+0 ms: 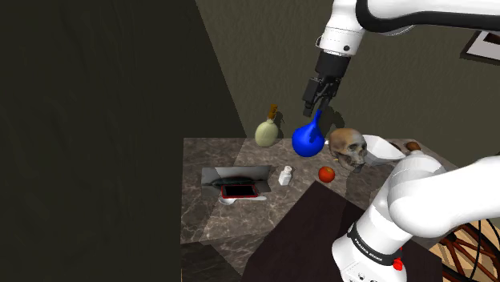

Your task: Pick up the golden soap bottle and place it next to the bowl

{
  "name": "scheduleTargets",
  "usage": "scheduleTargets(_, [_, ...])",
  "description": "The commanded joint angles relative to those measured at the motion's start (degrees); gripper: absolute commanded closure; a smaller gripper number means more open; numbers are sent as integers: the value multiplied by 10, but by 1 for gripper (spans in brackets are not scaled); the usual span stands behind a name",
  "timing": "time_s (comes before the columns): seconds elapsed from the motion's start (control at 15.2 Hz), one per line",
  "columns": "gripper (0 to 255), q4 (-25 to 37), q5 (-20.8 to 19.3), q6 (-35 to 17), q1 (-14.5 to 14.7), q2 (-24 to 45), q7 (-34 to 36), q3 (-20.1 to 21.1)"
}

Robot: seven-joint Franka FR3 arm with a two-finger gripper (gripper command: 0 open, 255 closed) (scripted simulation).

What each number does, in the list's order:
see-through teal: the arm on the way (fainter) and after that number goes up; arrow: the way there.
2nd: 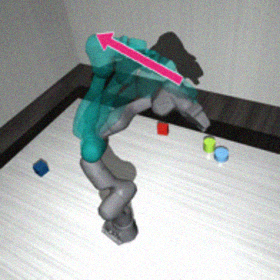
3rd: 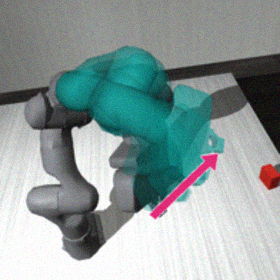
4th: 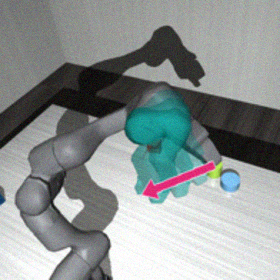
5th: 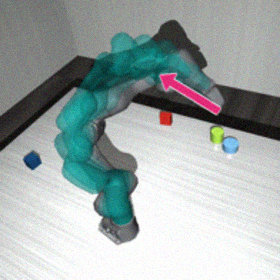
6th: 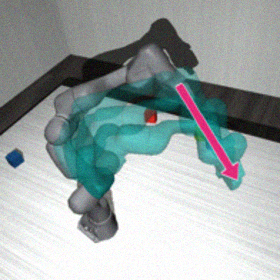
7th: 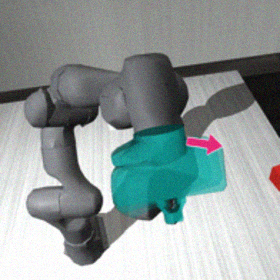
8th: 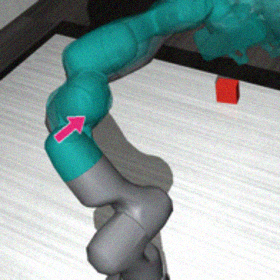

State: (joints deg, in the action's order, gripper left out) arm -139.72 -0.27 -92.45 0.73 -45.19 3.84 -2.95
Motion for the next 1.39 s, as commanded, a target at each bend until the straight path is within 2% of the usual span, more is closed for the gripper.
scheduleTargets(0.0, [0,0,0,0,0,0,0,0])
scheduleTargets(0.4, [0,21,-32,-77,-15,93,-70,-59])
scheduleTargets(0.73, [0,60,-43,-134,-21,185,-128,-105])
scheduleTargets(1.06, [0,117,-33,-180,-23,286,-190,-148])
scheduleTargets(1.32, [0,176,-9,-206,-26,372,-243,-177])
